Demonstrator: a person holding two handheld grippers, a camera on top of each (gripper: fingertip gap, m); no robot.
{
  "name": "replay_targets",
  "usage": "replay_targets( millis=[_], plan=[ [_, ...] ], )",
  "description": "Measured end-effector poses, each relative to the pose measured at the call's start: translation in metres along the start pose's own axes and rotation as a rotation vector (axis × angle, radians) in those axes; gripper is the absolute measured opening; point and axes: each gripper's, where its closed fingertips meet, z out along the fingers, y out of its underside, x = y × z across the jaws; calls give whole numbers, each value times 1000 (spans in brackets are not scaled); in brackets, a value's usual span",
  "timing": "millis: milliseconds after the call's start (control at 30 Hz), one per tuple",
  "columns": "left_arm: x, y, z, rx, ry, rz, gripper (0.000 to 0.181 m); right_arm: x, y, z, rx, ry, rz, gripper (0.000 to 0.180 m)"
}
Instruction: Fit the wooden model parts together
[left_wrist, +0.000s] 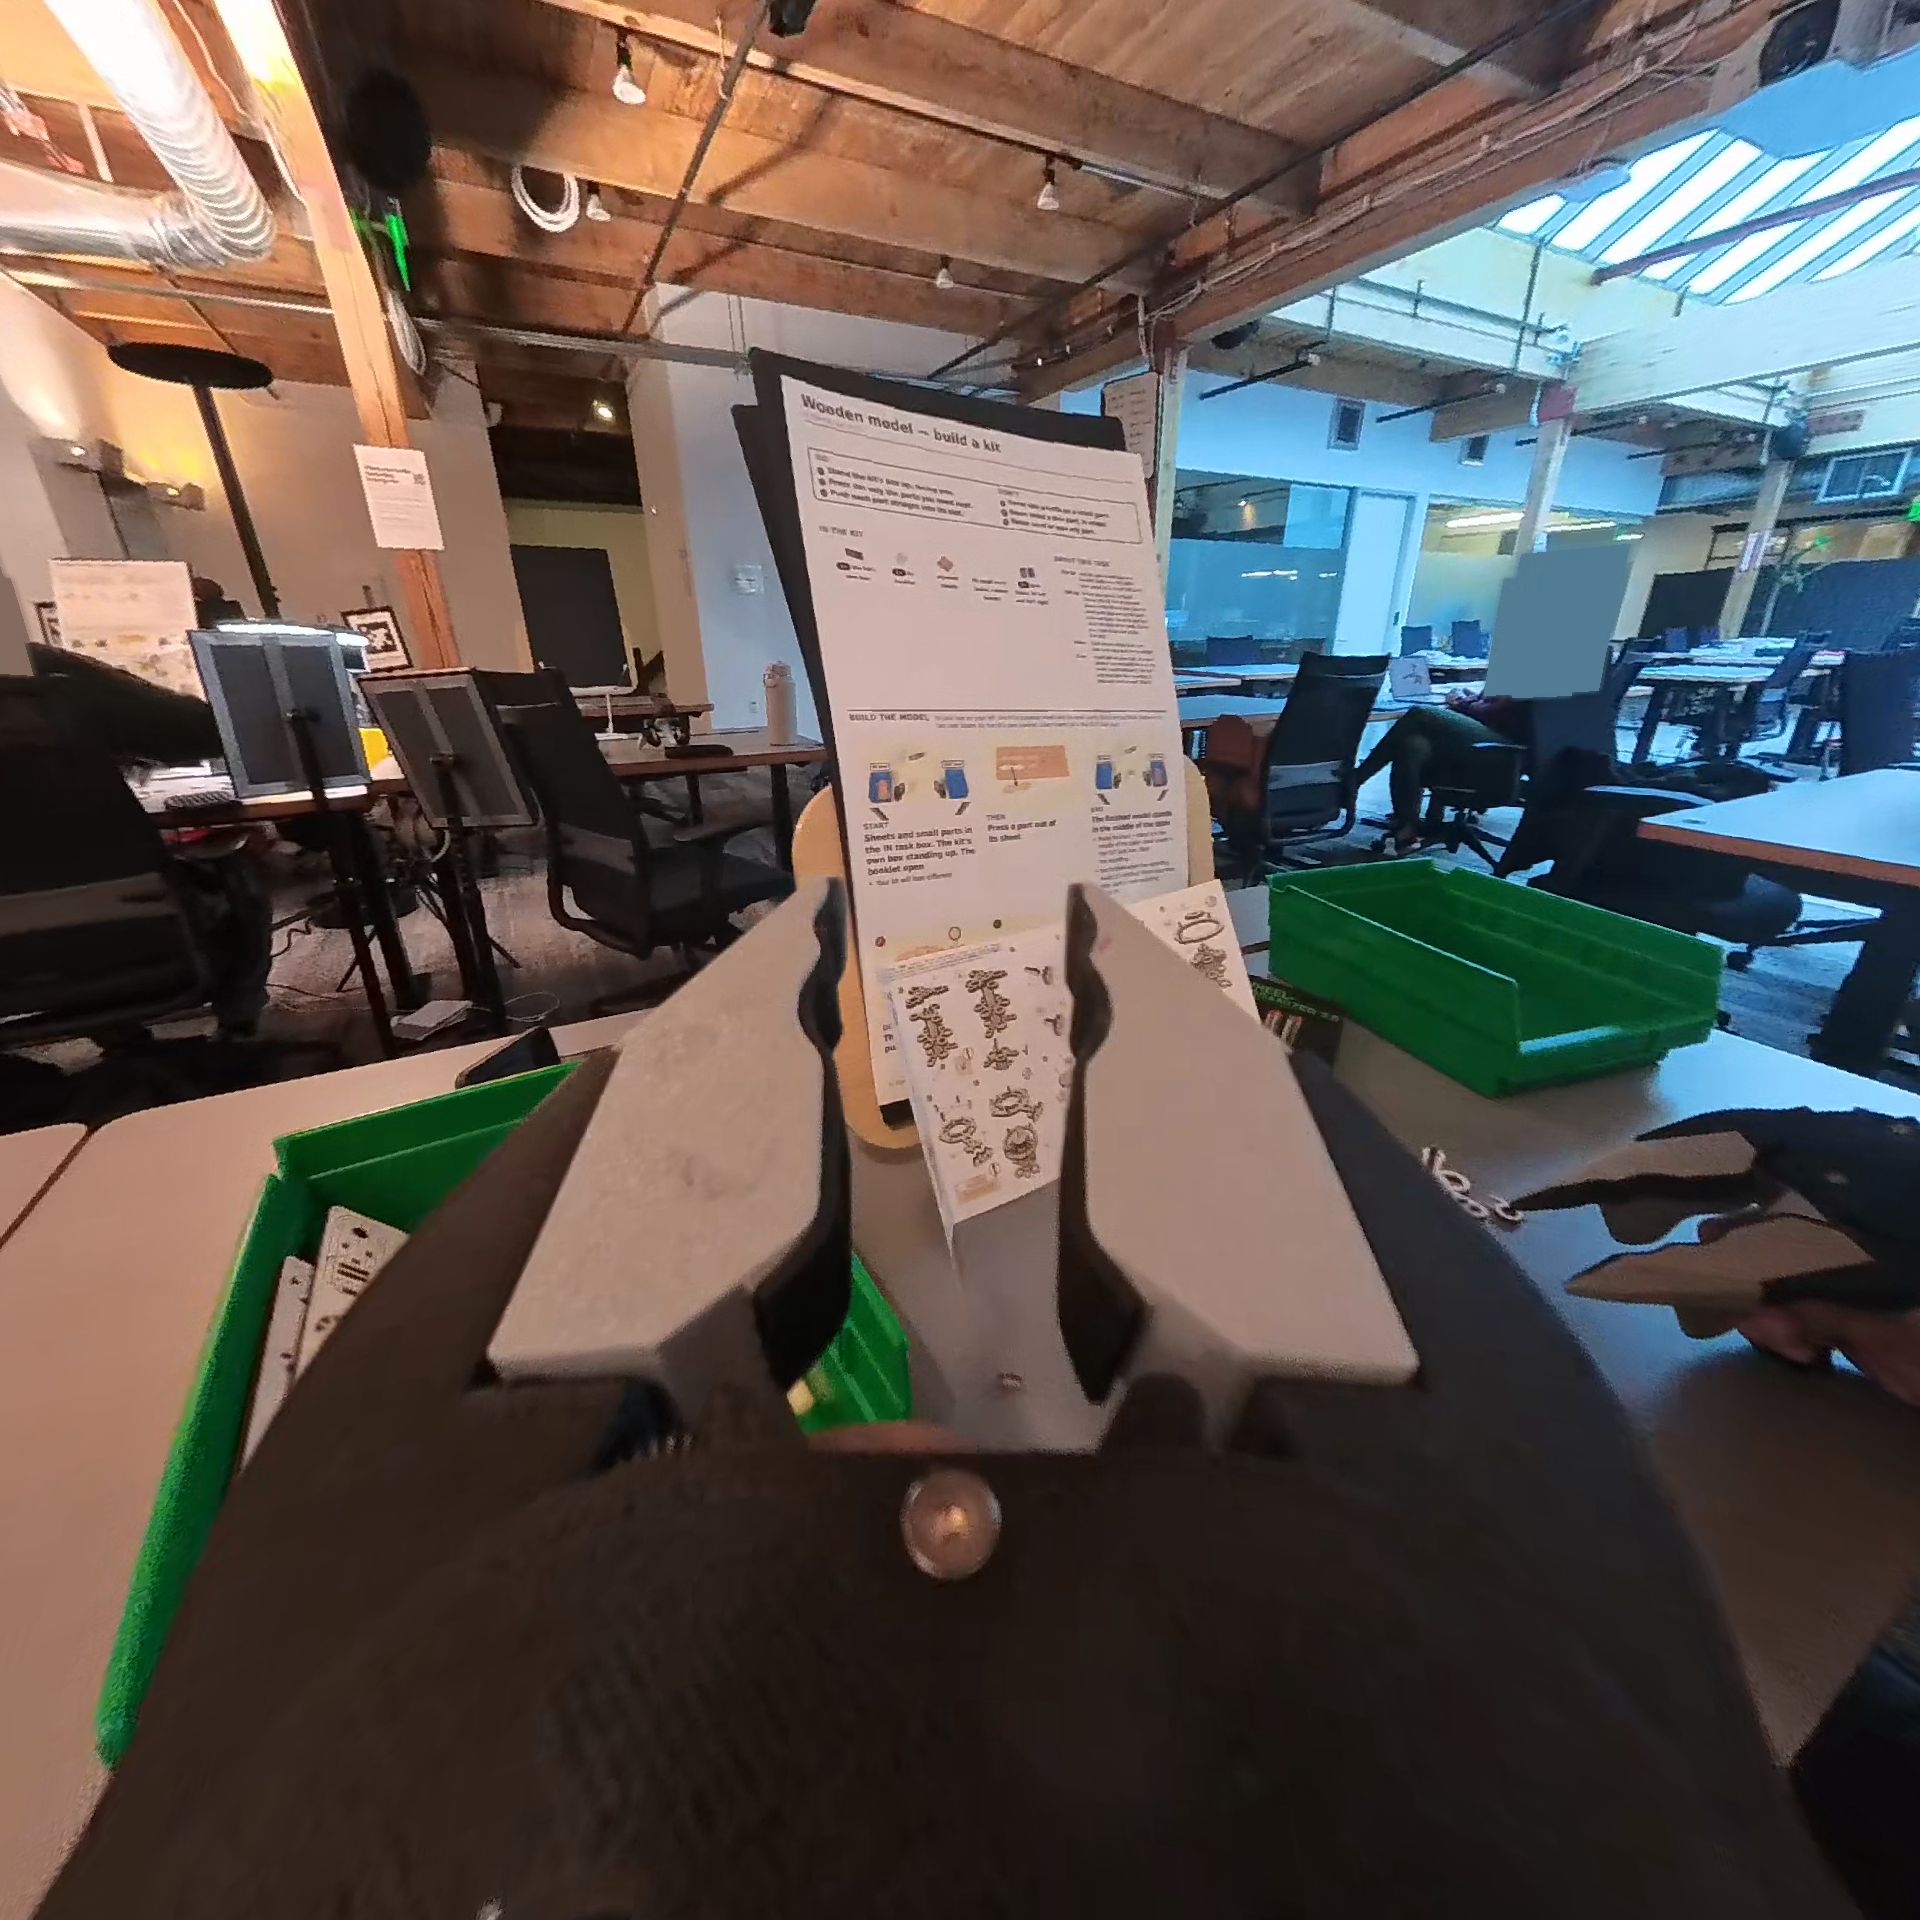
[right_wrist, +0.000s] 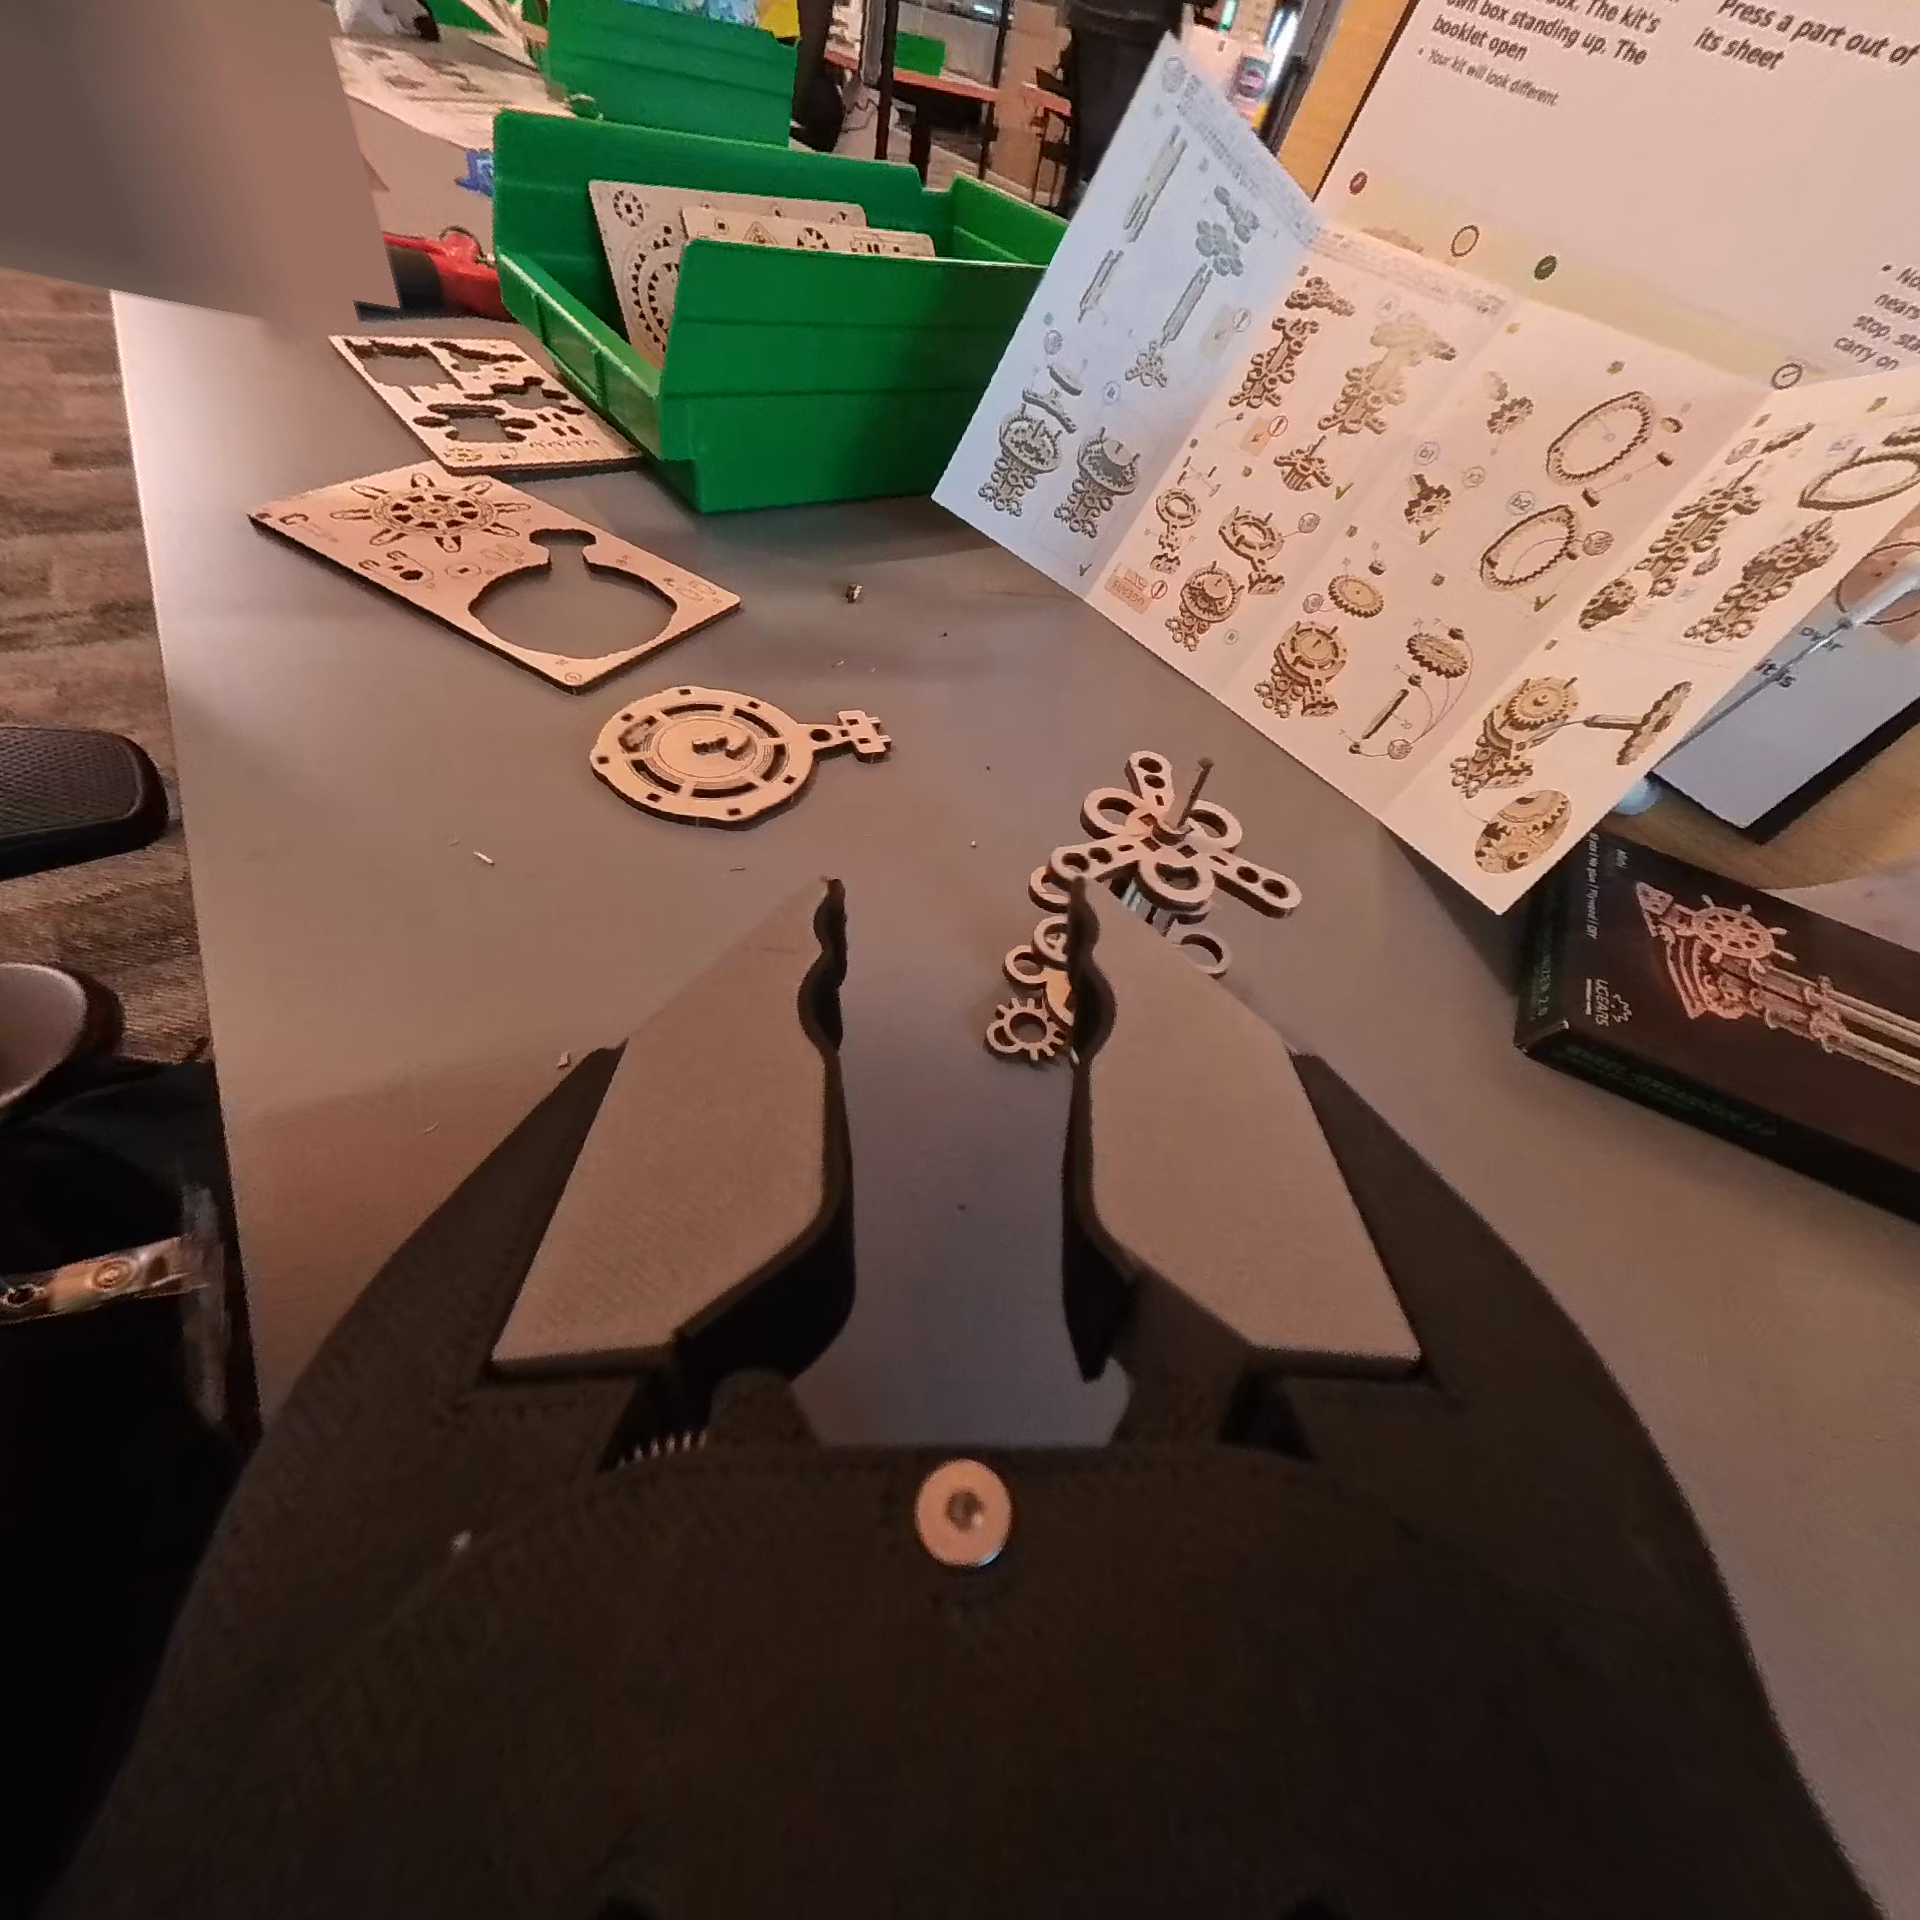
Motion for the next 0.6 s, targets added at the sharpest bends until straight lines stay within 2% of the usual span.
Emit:
replay_targets(
  millis=[367,600],
  plan=[
    [-35,-9,-15,62,-127,-31,38,-6,1,1,-9,4,-53,37],
    [-43,0,-12,33,-149,-42,39,-9,0,-1,-3,-5,-60,37]
  ],
)
